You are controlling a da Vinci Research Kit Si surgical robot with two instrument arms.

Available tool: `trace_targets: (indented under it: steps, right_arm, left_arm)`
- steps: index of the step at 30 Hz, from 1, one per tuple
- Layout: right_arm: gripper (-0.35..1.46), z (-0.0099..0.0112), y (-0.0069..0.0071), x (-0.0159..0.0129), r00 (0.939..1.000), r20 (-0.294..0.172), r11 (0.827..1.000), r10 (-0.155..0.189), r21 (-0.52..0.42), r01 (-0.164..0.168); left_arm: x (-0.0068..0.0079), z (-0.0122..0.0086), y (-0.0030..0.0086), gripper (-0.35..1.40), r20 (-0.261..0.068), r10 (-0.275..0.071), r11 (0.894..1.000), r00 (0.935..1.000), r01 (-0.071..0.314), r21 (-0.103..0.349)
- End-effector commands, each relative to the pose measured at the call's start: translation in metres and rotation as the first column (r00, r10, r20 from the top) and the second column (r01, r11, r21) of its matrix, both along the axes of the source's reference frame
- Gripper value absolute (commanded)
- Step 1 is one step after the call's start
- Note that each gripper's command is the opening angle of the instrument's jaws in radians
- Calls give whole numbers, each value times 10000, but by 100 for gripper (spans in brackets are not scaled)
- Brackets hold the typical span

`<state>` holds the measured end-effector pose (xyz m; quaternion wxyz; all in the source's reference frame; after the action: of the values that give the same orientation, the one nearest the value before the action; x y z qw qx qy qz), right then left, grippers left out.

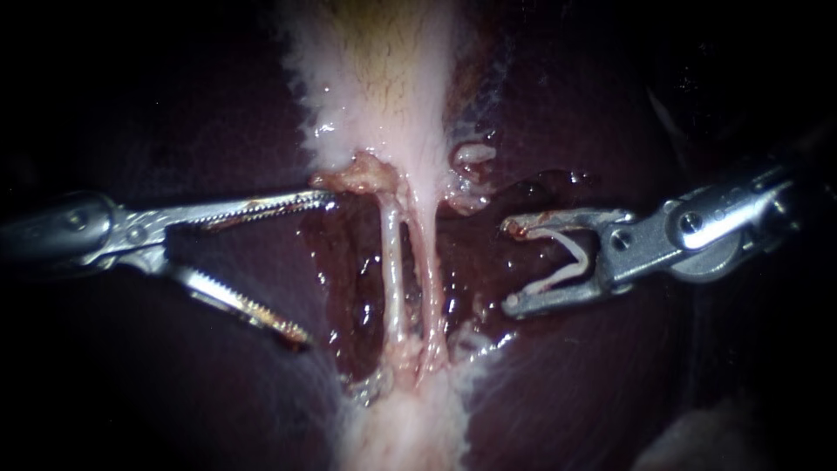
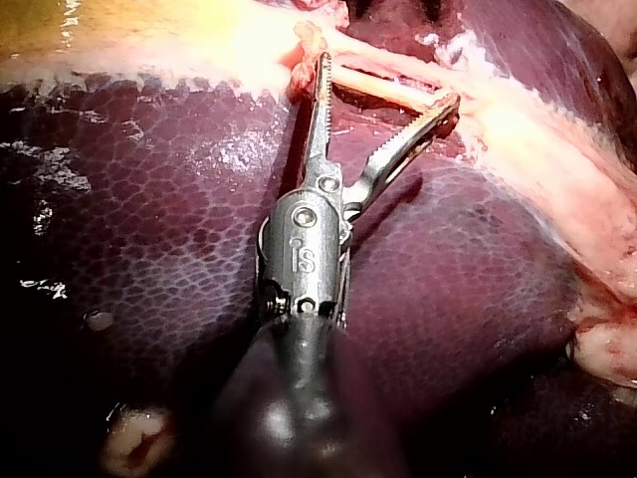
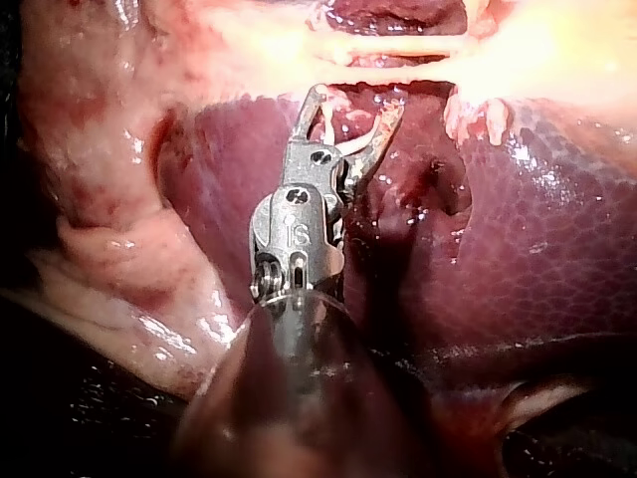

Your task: Grabbing gallbladder

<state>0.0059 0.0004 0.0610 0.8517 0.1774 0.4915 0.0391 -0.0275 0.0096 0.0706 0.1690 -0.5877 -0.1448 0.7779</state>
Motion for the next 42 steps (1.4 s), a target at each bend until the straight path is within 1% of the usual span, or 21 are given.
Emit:
trace_targets:
  steps: [1,6,8,9,13,16,18,20,23,27,29,31,32,34,35,36,38,40,42]
  right_arm:
    - [50,0,0,0,10000,-1,10000,1,0,-1]
    - [50,0,0,0,10000,-2,10000,-1,0,1]
    - [50,0,0,0,10000,-2,10000,-1,0,1]
    - [50,0,0,0,10000,-2,10000,-1,0,1]
    - [50,0,0,0,10000,-1,10000,1,0,-1]
    - [50,0,0,1,10000,1,10000,4,0,-4]
    - [50,0,0,1,10000,2,10000,6,0,-6]
    - [50,0,0,1,10000,4,10000,9,0,-9]
    - [50,0,0,2,10000,6,10000,11,-1,-11]
    - [50,1,0,2,10000,6,10000,12,-2,-12]
    - [50,1,0,2,10000,6,10000,12,-3,-12]
    - [50,1,0,2,10000,6,10000,11,-3,-11]
    - [50,1,0,2,10000,6,10000,11,-3,-11]
    - [50,1,0,2,10000,6,10000,11,-3,-11]
    - [50,1,0,2,10000,6,10000,11,-3,-11]
    - [50,1,0,3,10000,6,10000,11,-3,-11]
    - [50,1,0,3,10000,6,10000,11,-4,-11]
    - [50,1,0,3,10000,6,10000,11,-4,-11]
    - [50,1,0,3,10000,6,10000,11,-4,-11]
  left_arm:
    - [0,0,0,123,-1,-2,10000,10000,2,6]
    - [1,-1,0,123,8,10,10000,10000,-10,10]
    - [2,-3,3,123,27,26,10000,10000,-26,35]
    - [4,-5,6,123,34,-23,10000,10000,22,33]
    - [8,-16,21,123,-59,-261,9996,9996,261,71]
    - [8,-21,37,123,-147,-435,9990,9989,437,125]
    - [6,-21,48,123,-200,-536,9984,9984,539,155]
    - [4,-16,57,121,-244,-614,9979,9978,618,167]
    - [0,-5,67,119,-281,-678,9975,9973,683,167]
    - [-5,18,82,111,-313,-732,9971,9968,737,161]
    - [-6,27,87,104,-325,-747,9971,9967,752,150]
    - [-6,35,88,98,-336,-754,9970,9966,759,127]
    - [-6,39,88,94,-340,-789,9966,9963,797,223]
    - [-5,45,86,91,-493,-743,9963,9960,762,391]
    - [-5,47,85,88,-569,-694,9966,9960,717,395]
    - [-5,49,83,86,-699,-652,9963,9954,689,515]
    - [-5,51,81,79,-873,-603,9962,9944,654,570]
    - [-6,54,77,67,-1028,-661,9961,9925,717,517]
    - [-6,56,74,59,-1115,-777,9944,9907,851,633]
